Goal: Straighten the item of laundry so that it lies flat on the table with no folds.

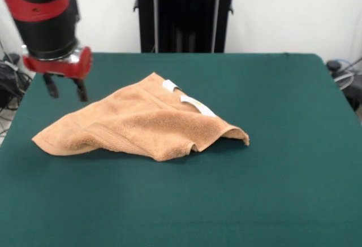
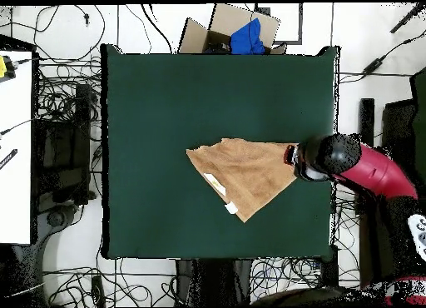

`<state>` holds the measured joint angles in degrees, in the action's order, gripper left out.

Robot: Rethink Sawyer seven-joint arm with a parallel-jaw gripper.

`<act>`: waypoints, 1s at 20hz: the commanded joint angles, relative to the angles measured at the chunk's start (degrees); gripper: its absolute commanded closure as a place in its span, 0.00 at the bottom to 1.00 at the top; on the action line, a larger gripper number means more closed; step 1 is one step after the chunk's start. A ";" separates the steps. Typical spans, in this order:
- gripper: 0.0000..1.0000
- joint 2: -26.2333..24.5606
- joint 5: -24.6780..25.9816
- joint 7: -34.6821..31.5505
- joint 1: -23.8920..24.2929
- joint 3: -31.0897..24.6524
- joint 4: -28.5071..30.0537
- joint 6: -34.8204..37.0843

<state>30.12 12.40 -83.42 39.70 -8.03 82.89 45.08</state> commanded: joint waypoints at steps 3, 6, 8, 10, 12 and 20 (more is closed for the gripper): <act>0.00 0.99 7.95 26.11 5.12 -13.62 2.72 1.50; 0.00 2.10 9.57 34.69 7.85 -17.35 2.02 1.51; 0.00 2.10 10.06 38.88 9.38 -19.95 1.34 0.53; 0.00 3.37 10.42 40.72 10.06 -21.60 1.36 -1.22; 0.00 4.95 10.17 41.21 11.66 -23.92 3.59 -5.42; 0.00 -1.07 12.94 40.32 4.62 -16.49 -9.69 10.59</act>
<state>33.29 20.77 -49.89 49.31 -22.42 80.01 45.96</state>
